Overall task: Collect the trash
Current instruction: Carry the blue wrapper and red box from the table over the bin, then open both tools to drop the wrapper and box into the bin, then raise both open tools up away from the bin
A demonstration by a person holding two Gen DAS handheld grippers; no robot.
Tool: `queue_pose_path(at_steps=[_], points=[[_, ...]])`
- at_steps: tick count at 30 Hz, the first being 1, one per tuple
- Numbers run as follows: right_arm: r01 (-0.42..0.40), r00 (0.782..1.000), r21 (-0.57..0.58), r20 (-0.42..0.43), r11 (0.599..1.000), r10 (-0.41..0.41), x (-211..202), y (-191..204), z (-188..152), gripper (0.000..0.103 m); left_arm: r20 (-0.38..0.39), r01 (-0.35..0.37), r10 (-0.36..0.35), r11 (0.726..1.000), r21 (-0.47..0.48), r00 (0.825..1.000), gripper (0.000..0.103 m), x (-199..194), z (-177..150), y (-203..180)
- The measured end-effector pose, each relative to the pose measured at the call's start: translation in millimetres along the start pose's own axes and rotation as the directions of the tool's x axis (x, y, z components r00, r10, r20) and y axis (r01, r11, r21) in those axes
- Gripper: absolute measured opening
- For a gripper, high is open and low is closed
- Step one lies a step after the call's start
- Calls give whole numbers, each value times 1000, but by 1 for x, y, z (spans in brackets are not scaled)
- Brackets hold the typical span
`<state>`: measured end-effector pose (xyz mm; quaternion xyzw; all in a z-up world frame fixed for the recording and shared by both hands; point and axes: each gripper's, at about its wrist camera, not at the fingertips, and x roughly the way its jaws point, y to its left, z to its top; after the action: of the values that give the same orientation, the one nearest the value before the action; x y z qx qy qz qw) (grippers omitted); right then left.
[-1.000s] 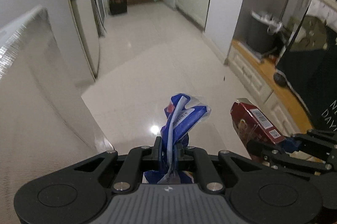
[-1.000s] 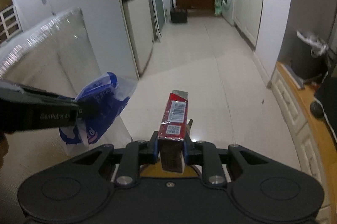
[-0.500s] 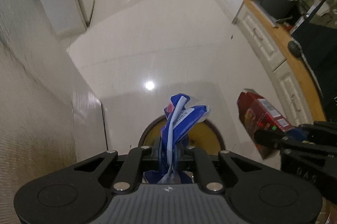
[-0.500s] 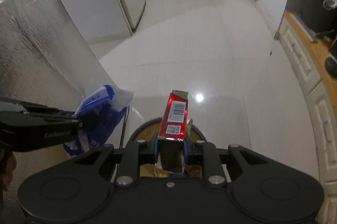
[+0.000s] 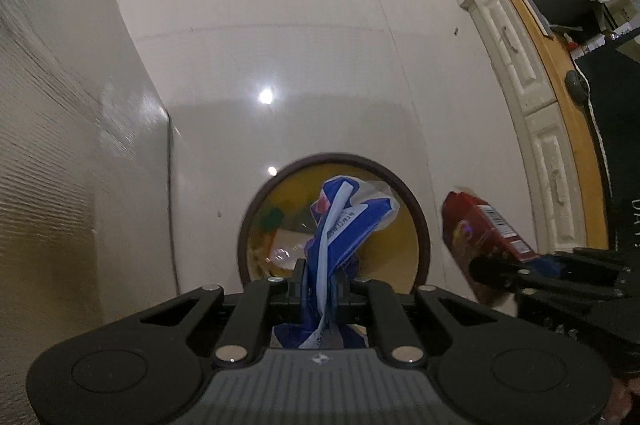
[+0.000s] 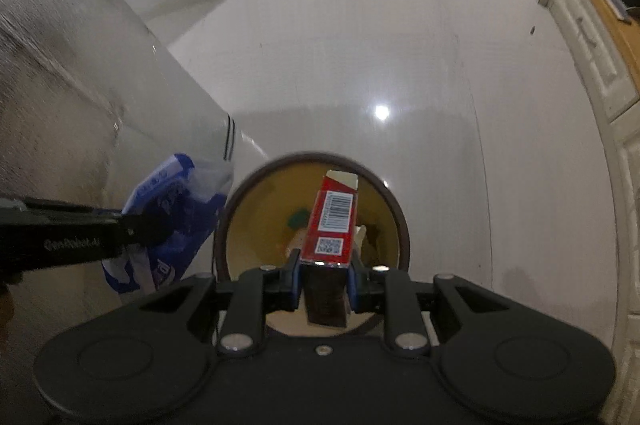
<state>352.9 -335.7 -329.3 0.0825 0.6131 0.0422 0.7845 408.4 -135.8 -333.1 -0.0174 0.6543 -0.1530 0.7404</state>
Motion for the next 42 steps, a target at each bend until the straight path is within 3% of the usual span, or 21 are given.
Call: queue_pose_path(at_steps=[8, 10, 12, 14, 22, 27, 29, 31, 36, 42], points=[[12, 998, 4, -62, 1000, -12, 21, -7, 2, 23, -101, 15, -16, 1000, -4, 995, 17, 33, 1, -2], [10, 998, 6, -67, 1000, -9, 25, -7, 3, 23, -115, 5, -7, 1000, -17, 993, 27, 37, 0, 1], [7, 997, 4, -74, 1000, -7, 27, -6, 4, 23, -127, -15, 11, 999, -32, 992, 48, 41, 0, 5], [4, 996, 0, -84, 1000, -4, 29, -5, 3, 23, -138, -41, 36, 998, -36, 990, 56, 43, 1, 8], [-12, 993, -30, -121, 999, 9, 39, -1, 5, 23, -152, -85, 80, 996, -26, 985, 66, 44, 2, 14], [-37, 994, -17, -106, 999, 35, 40, -6, 7, 26, -145, -117, 114, 993, -16, 983, 82, 42, 2, 15], [-50, 995, -14, -82, 999, 48, 38, -8, 8, 31, -144, -131, 128, 991, -15, 981, 85, 41, 1, 17], [-54, 997, -10, -62, 998, 54, 36, -8, 9, 52, -144, -143, 140, 990, -12, 980, 88, 41, 1, 18], [-42, 997, -18, -58, 999, 41, 34, -8, 8, 61, -141, -166, 164, 986, 0, 976, 94, 41, 0, 18], [-11, 997, -9, -72, 1000, 10, 33, -13, 1, 85, -141, -175, 173, 985, 1, 975, 102, 37, -2, 17]])
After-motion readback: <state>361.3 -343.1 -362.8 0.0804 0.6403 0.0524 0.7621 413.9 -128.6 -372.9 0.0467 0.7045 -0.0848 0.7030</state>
